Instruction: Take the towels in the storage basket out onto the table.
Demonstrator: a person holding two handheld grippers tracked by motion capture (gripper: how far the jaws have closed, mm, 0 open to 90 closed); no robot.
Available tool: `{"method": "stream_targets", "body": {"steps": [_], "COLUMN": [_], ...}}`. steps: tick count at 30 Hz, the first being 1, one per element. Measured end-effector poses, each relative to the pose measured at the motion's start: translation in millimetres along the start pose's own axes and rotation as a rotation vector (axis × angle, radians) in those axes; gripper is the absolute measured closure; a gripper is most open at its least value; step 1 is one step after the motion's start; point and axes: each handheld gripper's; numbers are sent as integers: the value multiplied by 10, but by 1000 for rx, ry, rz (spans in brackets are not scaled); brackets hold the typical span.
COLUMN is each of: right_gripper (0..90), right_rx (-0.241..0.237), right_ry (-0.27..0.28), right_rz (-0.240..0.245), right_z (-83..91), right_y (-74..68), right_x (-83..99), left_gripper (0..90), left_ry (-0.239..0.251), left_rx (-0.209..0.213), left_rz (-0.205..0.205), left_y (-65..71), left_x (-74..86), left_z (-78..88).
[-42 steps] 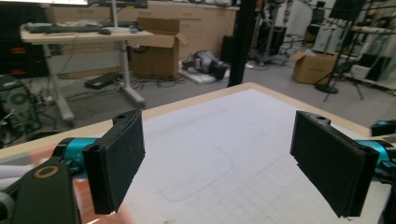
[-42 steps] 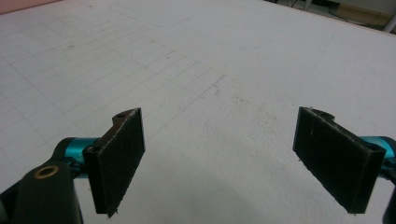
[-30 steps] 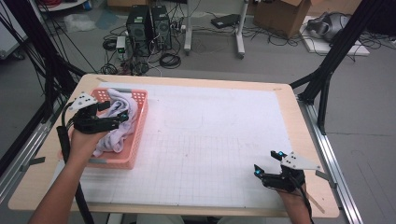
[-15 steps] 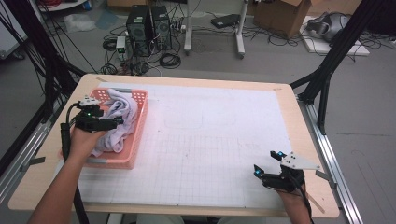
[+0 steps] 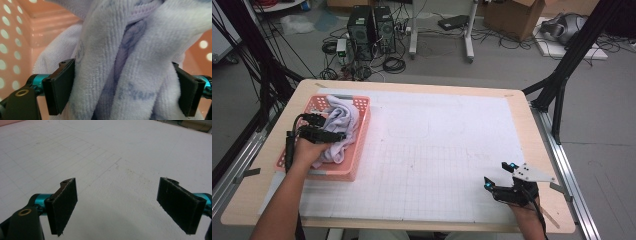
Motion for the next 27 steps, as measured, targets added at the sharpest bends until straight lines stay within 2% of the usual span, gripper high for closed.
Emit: {"method": "stream_targets", "body": {"steps": [4, 6, 7, 8, 11, 15, 22, 27], "right_gripper": [155, 155, 155, 155, 155, 155, 155, 155], "right_rx": [-2, -3, -2, -2, -2, -2, 6, 8], "right_ry": [-3, -6, -6, -8, -8, -10, -6, -7], "right_rz": [-5, 0, 1, 5, 5, 3, 1, -5], "right_z": [-5, -12, -14, -16, -16, -12, -1, 7], "right_y": [-11, -17, -20, -20, -24, -24, -15, -18], "right_x": [1, 0, -1, -1, -1, 1, 0, 0], "left_gripper": [162, 191, 235, 294, 436, 550, 615, 630], "left_ry": [-13, -21, -22, -29, -26, -15, 16, 88], "left_rx": [8, 16, 17, 44, 62, 77, 88, 76], "left_rz": [16, 16, 17, 37, 55, 67, 73, 69], "left_y": [-18, -25, -28, -43, -56, -61, -71, -78], "left_x": [21, 24, 26, 30, 38, 46, 41, 29], "left_z": [-36, -42, -44, -37, -18, 4, 60, 140]}}
Point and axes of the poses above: each handheld gripper's, and its own axes: z roughly backward along the jaws, x roughly out of its underside, y roughly to its right, and after that the axes turned 7 degrees about y, right-handed
